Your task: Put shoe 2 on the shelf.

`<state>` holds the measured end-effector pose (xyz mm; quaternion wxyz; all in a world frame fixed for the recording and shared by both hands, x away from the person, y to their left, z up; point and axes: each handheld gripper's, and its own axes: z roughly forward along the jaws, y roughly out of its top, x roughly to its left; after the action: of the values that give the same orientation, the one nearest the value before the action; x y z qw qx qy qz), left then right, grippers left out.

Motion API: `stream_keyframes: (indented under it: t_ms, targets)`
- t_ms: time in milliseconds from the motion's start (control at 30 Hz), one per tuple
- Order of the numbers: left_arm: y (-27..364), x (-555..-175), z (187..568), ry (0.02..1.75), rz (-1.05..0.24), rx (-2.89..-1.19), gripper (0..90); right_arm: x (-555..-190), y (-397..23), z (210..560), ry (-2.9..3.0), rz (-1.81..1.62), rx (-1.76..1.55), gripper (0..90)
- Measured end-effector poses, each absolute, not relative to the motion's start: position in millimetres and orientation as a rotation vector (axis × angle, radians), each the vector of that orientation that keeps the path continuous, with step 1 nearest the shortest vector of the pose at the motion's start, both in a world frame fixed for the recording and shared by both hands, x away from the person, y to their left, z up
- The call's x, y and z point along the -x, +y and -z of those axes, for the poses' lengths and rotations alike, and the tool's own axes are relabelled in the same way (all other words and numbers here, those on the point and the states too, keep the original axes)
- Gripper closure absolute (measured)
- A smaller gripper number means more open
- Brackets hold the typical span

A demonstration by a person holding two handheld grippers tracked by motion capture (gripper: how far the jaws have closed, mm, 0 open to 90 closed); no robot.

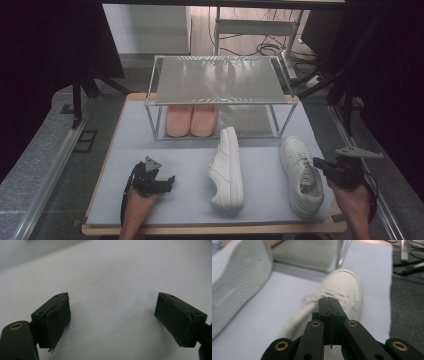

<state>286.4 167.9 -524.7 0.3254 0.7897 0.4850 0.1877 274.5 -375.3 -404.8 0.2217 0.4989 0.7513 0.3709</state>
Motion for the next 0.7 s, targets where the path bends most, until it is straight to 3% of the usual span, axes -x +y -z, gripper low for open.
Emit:
stream_keyframes:
  t_ms: [700]
  targets:
    - [168.2, -286.3, 524.5, 1.269, -0.492, -2.075, 13.5, -284.8, -288.8, 401.8, 2.268, -1.121, -1.214, 89.8]
